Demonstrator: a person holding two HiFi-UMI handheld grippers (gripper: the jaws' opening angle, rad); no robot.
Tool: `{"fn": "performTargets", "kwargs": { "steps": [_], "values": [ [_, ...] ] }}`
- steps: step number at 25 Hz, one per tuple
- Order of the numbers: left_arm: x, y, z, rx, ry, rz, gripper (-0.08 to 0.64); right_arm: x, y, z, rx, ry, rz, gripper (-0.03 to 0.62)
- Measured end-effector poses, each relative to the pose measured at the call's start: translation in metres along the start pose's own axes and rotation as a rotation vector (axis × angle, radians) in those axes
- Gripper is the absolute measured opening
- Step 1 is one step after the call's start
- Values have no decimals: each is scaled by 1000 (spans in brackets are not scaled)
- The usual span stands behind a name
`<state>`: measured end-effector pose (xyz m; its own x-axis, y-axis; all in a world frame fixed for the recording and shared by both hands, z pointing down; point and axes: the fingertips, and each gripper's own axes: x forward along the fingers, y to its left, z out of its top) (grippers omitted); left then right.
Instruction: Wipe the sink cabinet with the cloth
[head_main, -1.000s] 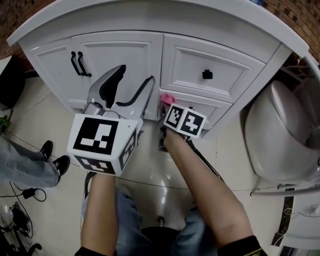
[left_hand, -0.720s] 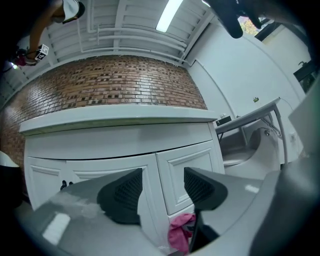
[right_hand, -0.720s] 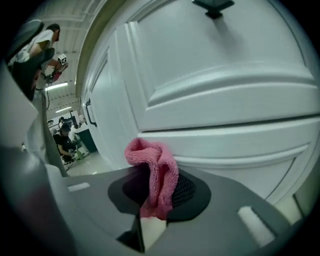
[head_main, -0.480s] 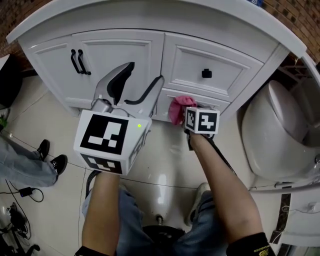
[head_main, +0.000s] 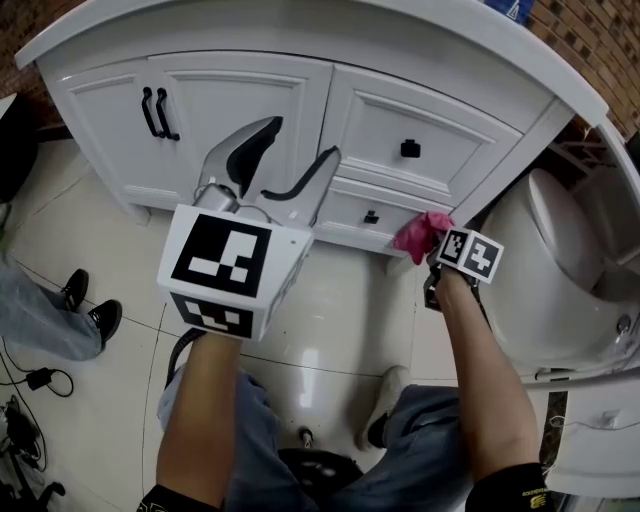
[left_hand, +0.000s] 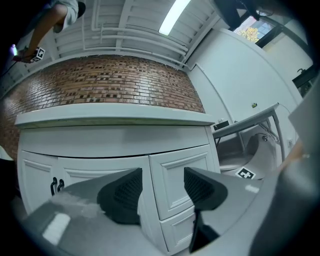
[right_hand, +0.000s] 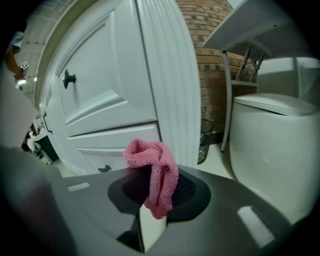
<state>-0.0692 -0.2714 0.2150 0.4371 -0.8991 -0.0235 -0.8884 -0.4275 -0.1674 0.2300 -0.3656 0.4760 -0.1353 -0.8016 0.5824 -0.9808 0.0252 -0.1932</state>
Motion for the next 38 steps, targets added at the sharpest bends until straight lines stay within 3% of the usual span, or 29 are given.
{"fn": "performTargets", "kwargs": {
  "steps": [3, 5, 10, 12, 16, 20, 27, 30, 34, 38],
  "values": [
    [2, 1, -2, 2, 7, 2, 259, 5, -2, -9, 23, 5, -23, 78],
    [3, 0, -3, 2, 10, 2, 259, 13, 22, -25, 30, 32, 25, 78],
    [8, -4, -7, 13, 21, -2, 259, 33, 154, -96, 88, 134, 288, 78],
    [8, -3, -7, 18, 25, -1, 259, 36, 203, -115, 67, 157, 390, 78],
    [2, 5, -10, 34, 37, 14, 259, 48, 251, -93, 4, 57, 483, 78],
    [-5, 17, -16, 67, 62, 24, 259, 53, 245, -69, 55, -5, 422, 78],
    [-5, 20, -12, 39, 43, 25, 259, 44, 162, -88, 79, 74, 250, 78],
    [1, 5, -10, 51, 36, -4, 259, 33, 105, -73, 95, 25, 154, 78],
    [5, -8, -6, 54, 27, -27, 259, 7, 26, -29, 78, -131, -7, 78],
    [8, -11, -8, 51, 30, -32, 259, -3, -17, -13, 106, -167, -56, 78]
  ]
}}
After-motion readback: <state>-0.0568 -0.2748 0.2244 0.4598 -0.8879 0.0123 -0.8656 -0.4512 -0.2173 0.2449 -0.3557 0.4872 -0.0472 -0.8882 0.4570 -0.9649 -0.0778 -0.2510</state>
